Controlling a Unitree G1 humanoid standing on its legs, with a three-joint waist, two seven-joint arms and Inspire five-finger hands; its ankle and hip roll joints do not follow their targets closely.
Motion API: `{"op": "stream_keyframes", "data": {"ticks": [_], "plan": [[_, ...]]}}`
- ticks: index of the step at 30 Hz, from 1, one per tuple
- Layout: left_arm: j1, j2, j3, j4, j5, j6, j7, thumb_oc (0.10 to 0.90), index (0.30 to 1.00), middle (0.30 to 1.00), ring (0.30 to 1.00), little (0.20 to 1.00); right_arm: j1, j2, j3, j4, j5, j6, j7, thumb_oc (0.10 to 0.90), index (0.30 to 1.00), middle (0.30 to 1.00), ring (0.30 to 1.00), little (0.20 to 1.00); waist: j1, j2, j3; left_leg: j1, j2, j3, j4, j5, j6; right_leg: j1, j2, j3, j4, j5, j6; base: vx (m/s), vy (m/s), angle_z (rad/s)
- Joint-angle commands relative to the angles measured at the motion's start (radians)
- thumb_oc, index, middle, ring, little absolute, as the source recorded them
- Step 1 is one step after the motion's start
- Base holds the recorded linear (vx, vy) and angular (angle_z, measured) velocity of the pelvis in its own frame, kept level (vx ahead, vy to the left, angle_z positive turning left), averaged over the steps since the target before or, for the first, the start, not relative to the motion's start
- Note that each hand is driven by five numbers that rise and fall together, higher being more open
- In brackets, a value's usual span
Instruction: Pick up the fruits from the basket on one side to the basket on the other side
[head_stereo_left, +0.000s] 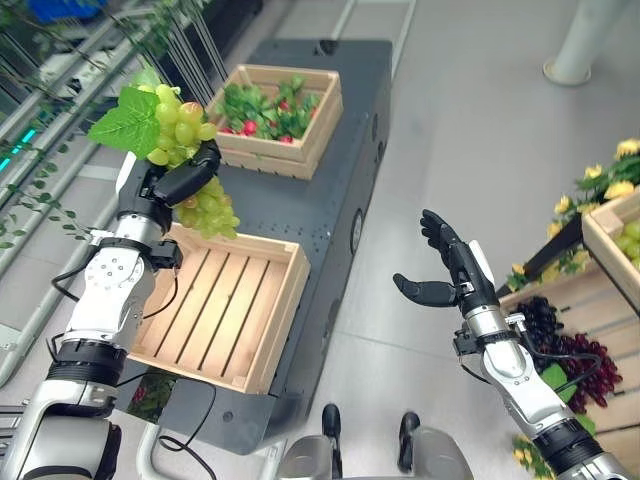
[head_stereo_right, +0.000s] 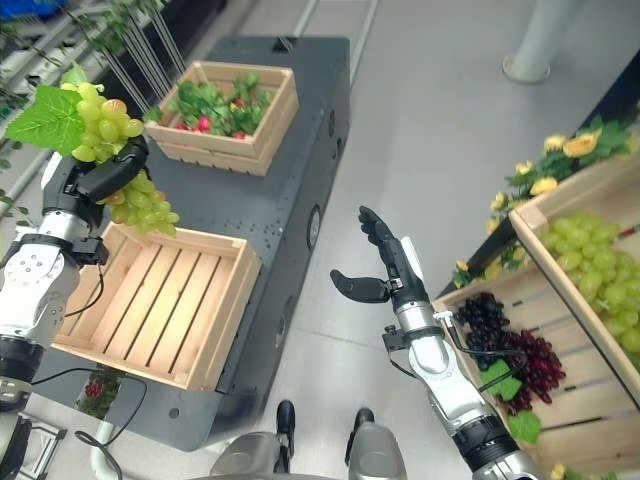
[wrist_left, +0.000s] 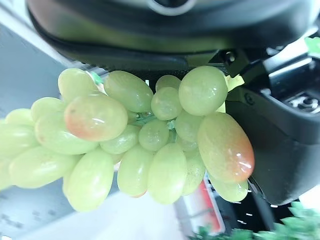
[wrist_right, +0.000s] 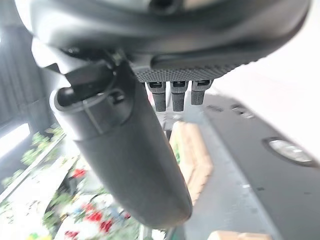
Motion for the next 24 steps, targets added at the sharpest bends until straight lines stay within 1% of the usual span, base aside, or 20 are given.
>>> {"op": "stream_keyframes", "data": {"ticks": [1, 2, 3, 5, 6, 7, 8, 9, 10, 11, 12, 13, 14, 15, 16, 17, 18, 20, 22, 24], "plan": [[-0.222, 0.042, -0.007, -0.042, -0.091, -0.042, -0.029, 0.400, 0.300, 0.300, 0.300, 0.300, -0.113, 0.013, 0.019, -0.094, 0.141, -0.003, 0.111, 0.800, 0.900, 0.900, 0.900, 0.900, 0.006, -0.037, -0.123, 0.038, -0.083, -0.017, -0.021, -0.061, 0.019, 0.119, -0.031, 0.036, -0.220, 0.121, 0.009, -0.02, -0.082, 0.00], [-0.259, 0.035, -0.033, -0.036, -0.102, -0.039, -0.043, 0.400, 0.300, 0.300, 0.300, 0.300, -0.153, 0.014, 0.027, -0.105, 0.183, 0.029, 0.131, 0.800, 0.900, 0.900, 0.900, 0.900, 0.008, -0.038, -0.136, 0.043, -0.082, -0.018, -0.043, -0.051, 0.016, 0.125, -0.029, 0.030, -0.243, 0.134, 0.013, -0.02, -0.072, 0.02], [-0.262, 0.036, -0.034, -0.035, -0.102, -0.039, -0.043, 0.400, 0.300, 0.300, 0.300, 0.300, -0.154, 0.014, 0.026, -0.105, 0.183, 0.029, 0.131, 0.800, 0.900, 0.900, 0.900, 0.900, 0.008, -0.039, -0.136, 0.045, -0.082, -0.018, -0.045, -0.049, 0.015, 0.126, -0.029, 0.030, -0.246, 0.136, 0.013, -0.02, -0.071, 0.01], [-0.331, 0.020, -0.082, -0.014, -0.112, -0.053, -0.080, 0.400, 0.300, 0.300, 0.300, 0.300, -0.224, 0.020, 0.041, -0.107, 0.212, 0.065, 0.153, 0.800, 0.900, 0.900, 0.900, 0.900, 0.009, -0.040, -0.155, 0.050, -0.079, -0.017, -0.075, -0.036, 0.011, 0.135, -0.026, 0.022, -0.275, 0.152, 0.017, -0.03, -0.069, 0.04], [-0.344, 0.016, -0.091, -0.010, -0.108, -0.054, -0.084, 0.400, 0.300, 0.300, 0.300, 0.300, -0.238, 0.022, 0.045, -0.107, 0.219, 0.074, 0.155, 0.800, 0.900, 0.900, 0.900, 0.900, 0.009, -0.040, -0.158, 0.047, -0.079, -0.018, -0.075, -0.035, 0.011, 0.136, -0.025, 0.020, -0.277, 0.153, 0.017, -0.04, -0.077, 0.03], [-0.380, 0.008, -0.118, 0.003, -0.103, -0.057, -0.100, 0.400, 0.300, 0.300, 0.300, 0.300, -0.273, 0.029, 0.054, -0.104, 0.235, 0.098, 0.161, 0.800, 0.900, 0.900, 0.900, 0.900, 0.009, -0.039, -0.166, 0.041, -0.079, -0.022, -0.075, -0.034, 0.010, 0.136, -0.023, 0.016, -0.279, 0.154, 0.018, -0.04, -0.076, 0.01], [-0.413, 0.003, -0.144, 0.018, -0.114, -0.058, -0.115, 0.400, 0.300, 0.300, 0.300, 0.300, -0.299, 0.031, 0.061, -0.101, 0.259, 0.109, 0.162, 0.800, 0.900, 0.900, 0.900, 0.900, 0.009, -0.041, -0.171, 0.036, -0.080, -0.028, -0.075, -0.033, 0.009, 0.135, -0.021, 0.014, -0.279, 0.153, 0.018, -0.05, -0.109, 0.00], [-0.459, -0.013, -0.177, 0.045, -0.120, -0.062, -0.132, 0.400, 0.300, 0.300, 0.300, 0.300, -0.340, 0.038, 0.073, -0.097, 0.304, 0.137, 0.162, 0.800, 0.900, 0.900, 0.900, 0.900, 0.007, -0.042, -0.183, 0.033, -0.079, -0.034, -0.075, -0.032, 0.007, 0.134, -0.018, 0.013, -0.279, 0.151, 0.017, -0.04, -0.095, 0.01], [-0.487, -0.022, -0.198, 0.060, -0.127, -0.061, -0.138, 0.400, 0.300, 0.300, 0.300, 0.300, -0.363, 0.048, 0.079, -0.091, 0.336, 0.151, 0.157, 0.800, 0.900, 0.900, 0.900, 0.900, 0.006, -0.044, -0.189, 0.033, -0.078, -0.032, -0.075, -0.032, 0.007, 0.133, -0.018, 0.013, -0.279, 0.150, 0.016, -0.02, -0.067, 0.02], [-0.492, -0.023, -0.201, 0.063, -0.129, -0.061, -0.139, 0.400, 0.300, 0.300, 0.300, 0.300, -0.366, 0.049, 0.080, -0.089, 0.341, 0.152, 0.157, 0.800, 0.900, 0.900, 0.900, 0.900, 0.006, -0.044, -0.190, 0.033, -0.078, -0.031, -0.075, -0.032, 0.007, 0.133, -0.018, 0.014, -0.279, 0.150, 0.015, -0.02, -0.053, 0.01], [-0.519, -0.038, -0.225, 0.079, -0.133, -0.070, -0.137, 0.400, 0.300, 0.300, 0.300, 0.300, -0.391, 0.073, 0.082, -0.081, 0.406, 0.169, 0.172, 0.800, 0.900, 0.900, 0.900, 0.900, 0.003, -0.044, -0.199, 0.036, -0.074, -0.023, -0.075, -0.033, 0.008, 0.132, -0.017, 0.015, -0.279, 0.149, 0.014, -0.02, -0.041, 0.00], [-0.524, -0.040, -0.230, 0.082, -0.135, -0.072, -0.136, 0.400, 0.300, 0.300, 0.300, 0.300, -0.395, 0.079, 0.082, -0.079, 0.418, 0.172, 0.178, 0.800, 0.900, 0.900, 0.900, 0.900, 0.003, -0.044, -0.200, 0.036, -0.073, -0.021, -0.075, -0.033, 0.007, 0.133, -0.017, 0.015, -0.279, 0.149, 0.013, -0.02, -0.058, -0.02], [-0.542, -0.060, -0.242, 0.097, -0.121, -0.075, -0.128, 0.400, 0.300, 0.300, 0.300, 0.300, -0.419, 0.110, 0.089, -0.072, 0.470, 0.195, 0.190, 0.800, 0.900, 0.900, 0.900, 0.900, 0.000, -0.043, -0.206, 0.040, -0.071, -0.013, -0.075, -0.036, 0.007, 0.134, -0.017, 0.018, -0.279, 0.146, 0.010, 0.00, 0.000, 0.00], [-0.544, -0.062, -0.244, 0.098, -0.120, -0.075, -0.126, 0.400, 0.300, 0.300, 0.300, 0.300, -0.422, 0.113, 0.090, -0.071, 0.477, 0.198, 0.191, 0.800, 0.900, 0.900, 0.900, 0.900, 0.000, -0.043, -0.206, 0.041, -0.070, -0.012, -0.075, -0.036, 0.007, 0.134, -0.017, 0.019, -0.279, 0.146, 0.010, -0.01, -0.038, -0.04], [-0.559, -0.077, -0.255, 0.111, -0.112, -0.075, -0.117, 0.400, 0.300, 0.300, 0.300, 0.300, -0.438, 0.137, 0.096, -0.063, 0.513, 0.218, 0.200, 0.800, 0.900, 0.900, 0.900, 0.900, -0.001, -0.043, -0.209, 0.043, -0.070, -0.010, -0.075, -0.037, 0.007, 0.136, -0.016, 0.021, -0.279, 0.145, 0.009, -0.01, -0.041, -0.05], [-0.579, -0.103, -0.270, 0.132, -0.126, -0.078, -0.116, 0.400, 0.300, 0.300, 0.300, 0.300, -0.458, 0.164, 0.101, -0.057, 0.560, 0.252, 0.205, 0.800, 0.900, 0.900, 0.900, 0.900, -0.004, -0.043, -0.216, 0.045, -0.069, -0.009, -0.075, -0.039, 0.007, 0.138, -0.015, 0.023, -0.279, 0.144, 0.009, -0.01, -0.041, -0.04], [-0.582, -0.106, -0.271, 0.135, -0.128, -0.079, -0.117, 0.400, 0.300, 0.300, 0.300, 0.300, -0.460, 0.166, 0.101, -0.057, 0.565, 0.256, 0.205, 0.800, 0.900, 0.900, 0.900, 0.900, -0.004, -0.044, -0.216, 0.045, -0.069, -0.009, -0.075, -0.039, 0.007, 0.139, -0.015, 0.023, -0.279, 0.143, 0.009, -0.01, -0.039, -0.03], [-0.605, -0.138, -0.288, 0.158, -0.140, -0.083, -0.117, 0.400, 0.300, 0.300, 0.300, 0.300, -0.482, 0.191, 0.110, -0.039, 0.583, 0.271, 0.202, 0.800, 0.900, 0.900, 0.900, 0.900, -0.007, -0.044, -0.222, 0.048, -0.067, -0.006, -0.075, -0.039, 0.007, 0.141, -0.012, 0.024, -0.279, 0.141, 0.006, 0.00, -0.019, 0.00], [-0.615, -0.177, -0.295, 0.169, -0.149, -0.089, -0.114, 0.400, 0.300, 0.300, 0.300, 0.300, -0.513, 0.219, 0.113, -0.017, 0.633, 0.297, 0.193, 0.800, 0.900, 0.900, 0.900, 0.900, -0.010, -0.044, -0.228, 0.052, -0.063, -0.003, -0.075, -0.041, 0.005, 0.145, -0.010, 0.026, -0.279, 0.139, 0.003, 0.00, -0.016, 0.00], [-0.619, -0.202, -0.300, 0.174, -0.148, -0.091, -0.108, 0.400, 0.300, 0.300, 0.300, 0.300, -0.533, 0.243, 0.114, -0.006, 0.647, 0.325, 0.173, 0.800, 0.900, 0.900, 0.900, 0.900, -0.013, -0.043, -0.232, 0.055, -0.061, 0.000, -0.075, -0.043, 0.004, 0.147, -0.009, 0.029, -0.279, 0.138, 0.001, 0.00, 0.000, 0.00]]}}
